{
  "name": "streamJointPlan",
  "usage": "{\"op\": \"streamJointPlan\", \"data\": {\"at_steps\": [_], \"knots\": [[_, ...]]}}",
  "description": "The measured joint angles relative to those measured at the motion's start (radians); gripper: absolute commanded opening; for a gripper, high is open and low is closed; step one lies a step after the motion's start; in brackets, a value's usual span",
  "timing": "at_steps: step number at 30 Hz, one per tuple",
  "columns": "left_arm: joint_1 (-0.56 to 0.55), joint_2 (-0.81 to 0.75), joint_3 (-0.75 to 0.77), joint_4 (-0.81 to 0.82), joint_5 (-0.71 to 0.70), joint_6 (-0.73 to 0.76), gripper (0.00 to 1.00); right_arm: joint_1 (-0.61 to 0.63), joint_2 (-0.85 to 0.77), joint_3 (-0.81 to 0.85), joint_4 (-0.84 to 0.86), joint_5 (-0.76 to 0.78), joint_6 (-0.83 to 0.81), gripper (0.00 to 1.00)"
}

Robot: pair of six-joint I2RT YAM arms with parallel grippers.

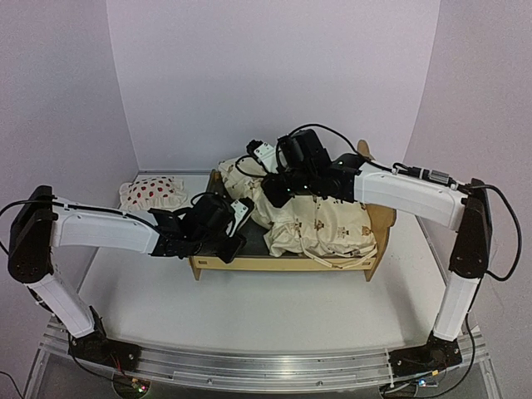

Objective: Set up the pet bed

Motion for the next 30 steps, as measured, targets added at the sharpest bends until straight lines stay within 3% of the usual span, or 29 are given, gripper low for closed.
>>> {"op": "streamJointPlan", "data": {"at_steps": [6, 12, 21, 24, 30], "knots": [[0.014, 0.047, 0.008, 0.035, -0.015, 0.03, 0.41, 0.0, -0.003, 0.0, 0.0, -0.01, 0.0, 0.0], [0.018, 0.078, 0.015, 0.046, -0.077, 0.051, 0.55, 0.0, -0.015, -0.006, 0.0, -0.014, 0.004, 0.0], [0.018, 0.07, 0.031, 0.044, -0.099, 0.054, 0.59, -0.002, -0.031, -0.015, 0.0, -0.021, 0.022, 0.0], [0.018, 0.07, 0.031, 0.047, -0.099, 0.056, 0.54, -0.003, -0.037, -0.015, 0.0, -0.027, 0.027, 0.0], [0.021, 0.075, 0.031, 0.124, -0.107, 0.099, 0.28, -0.003, -0.038, -0.016, 0.0, -0.037, 0.044, 0.0]]}}
